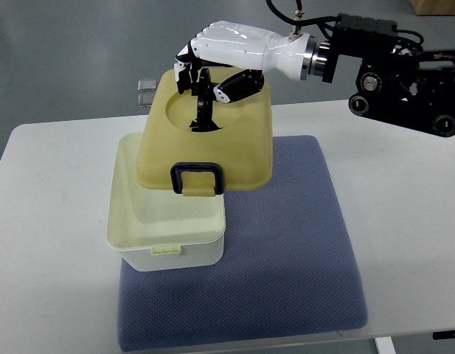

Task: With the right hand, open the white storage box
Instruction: 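Carry the yellow lid away from the box and lower it onto the cushion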

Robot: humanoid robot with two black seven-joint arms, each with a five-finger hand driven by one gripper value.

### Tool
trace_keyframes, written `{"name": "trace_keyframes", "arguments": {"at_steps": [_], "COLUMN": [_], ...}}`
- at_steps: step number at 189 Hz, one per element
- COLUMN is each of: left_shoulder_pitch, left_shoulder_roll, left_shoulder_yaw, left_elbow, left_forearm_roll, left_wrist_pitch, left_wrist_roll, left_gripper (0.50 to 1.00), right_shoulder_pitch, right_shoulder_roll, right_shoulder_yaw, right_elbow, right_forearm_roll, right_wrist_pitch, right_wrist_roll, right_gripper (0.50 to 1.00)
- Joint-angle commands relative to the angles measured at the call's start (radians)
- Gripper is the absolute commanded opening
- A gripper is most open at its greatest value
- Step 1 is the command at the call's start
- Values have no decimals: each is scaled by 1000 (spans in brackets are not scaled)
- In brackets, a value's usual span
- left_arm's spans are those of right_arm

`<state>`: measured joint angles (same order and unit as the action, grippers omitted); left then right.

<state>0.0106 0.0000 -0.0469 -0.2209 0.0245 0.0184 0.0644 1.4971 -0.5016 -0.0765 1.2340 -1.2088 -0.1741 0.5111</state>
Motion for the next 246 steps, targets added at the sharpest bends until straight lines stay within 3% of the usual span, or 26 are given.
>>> {"name": "trace_keyframes", "arguments": {"at_steps": [1, 36, 90, 152, 235, 246], "left_shoulder_pitch": [0, 0, 0, 2, 2, 2], "left_shoulder_roll": [0, 0, 0, 0, 0, 0], "left_shoulder_yaw": [1, 1, 2, 2, 4, 4], "left_elbow": [0, 0, -3, -3, -6, -5], "left_forearm_roll": [0, 0, 0, 0, 0, 0], "left_wrist_pitch": [0, 0, 0, 0, 0, 0], "left_wrist_roll": [0, 0, 0, 0, 0, 2], "left_gripper": [1000, 1000, 1000, 1000, 1000, 1000], "right_shoulder_pitch": [-14, -81, -190, -293, -377, -400], "right_shoulder_roll": [-74, -184, -247, -226, -112, -103], "right_shoulder_yaw": [-3, -14, -32, -49, -51, -51], "right_elbow": [13, 12, -2, -96, -99, -100], "right_forearm_roll": [-3, -20, -78, -130, -130, -132], "right_wrist_pitch": [8, 30, 39, 12, -31, -47], "right_wrist_roll": [38, 95, 100, 100, 100, 100], "right_gripper": [500, 500, 500, 500, 500, 562]}}
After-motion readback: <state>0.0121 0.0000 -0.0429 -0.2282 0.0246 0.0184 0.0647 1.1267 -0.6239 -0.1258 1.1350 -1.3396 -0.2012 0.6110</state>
